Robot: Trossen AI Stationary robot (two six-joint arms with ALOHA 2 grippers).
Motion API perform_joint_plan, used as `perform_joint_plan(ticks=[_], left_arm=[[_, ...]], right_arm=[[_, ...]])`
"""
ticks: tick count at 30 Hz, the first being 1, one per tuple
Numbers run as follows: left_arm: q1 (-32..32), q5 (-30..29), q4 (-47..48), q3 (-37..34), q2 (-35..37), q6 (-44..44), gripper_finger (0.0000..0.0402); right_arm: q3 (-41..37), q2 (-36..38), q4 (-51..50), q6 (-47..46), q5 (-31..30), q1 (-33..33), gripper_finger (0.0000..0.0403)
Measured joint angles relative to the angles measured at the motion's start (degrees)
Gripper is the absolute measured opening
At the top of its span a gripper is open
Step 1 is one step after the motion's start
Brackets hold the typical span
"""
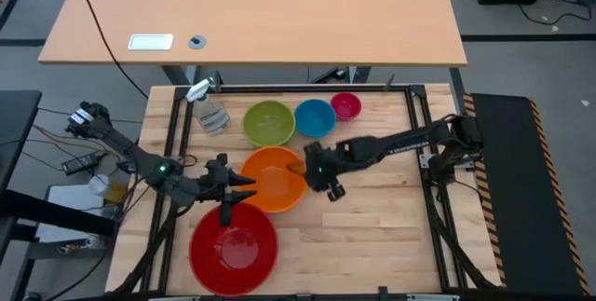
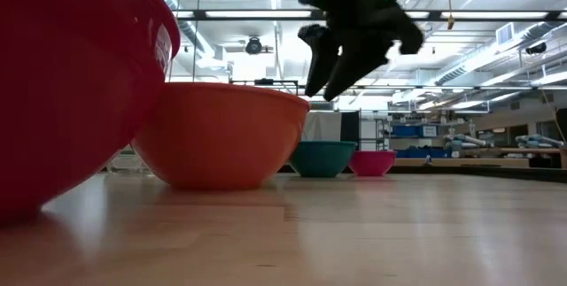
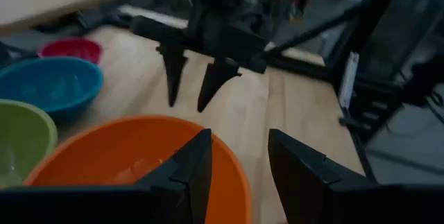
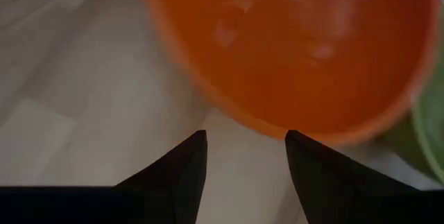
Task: Nest bowls inside each other
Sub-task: Stack the orange bowl on top of the red bowl
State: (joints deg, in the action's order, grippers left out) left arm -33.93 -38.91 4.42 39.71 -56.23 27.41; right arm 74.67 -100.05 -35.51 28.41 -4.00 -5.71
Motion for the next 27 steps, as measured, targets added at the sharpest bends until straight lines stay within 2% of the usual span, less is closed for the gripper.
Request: perform_joint_plan(ticks=[6, 9, 13, 18, 22, 27], left_arm=[[0.84, 7.49, 20.55, 8.99, -0.73, 7.6, 0.0144], [0.89, 9.82, 27.39, 11.56, -0.82, 10.84, 0.0144], [0.76, 11.74, 28.56, 11.93, -0.78, 11.99, 0.0144], [0.78, 13.23, 28.65, 11.93, -0.78, 11.87, 0.0144], [0.56, 14.45, 29.0, 11.93, -0.61, 9.81, 0.0144], [0.51, 21.58, 29.05, 11.93, -0.76, 8.86, 0.0144]], right_arm=[[-0.02, -2.85, 2.32, 9.19, -11.48, -4.94, 0.0203], [-0.02, -3.25, 3.67, 12.34, -13.94, -6.66, 0.0203], [-0.02, -4.21, 4.1, 13.99, -13.16, -7.27, 0.0198], [-0.02, -7.36, 5.76, 17.95, -13.93, -6.68, 0.017], [-0.02, -9.75, 8.24, 20.93, -16.96, -6.49, 0.0131], [-0.08, -10.63, 8.9, 21.74, -16.85, -6.51, 0.0062]])
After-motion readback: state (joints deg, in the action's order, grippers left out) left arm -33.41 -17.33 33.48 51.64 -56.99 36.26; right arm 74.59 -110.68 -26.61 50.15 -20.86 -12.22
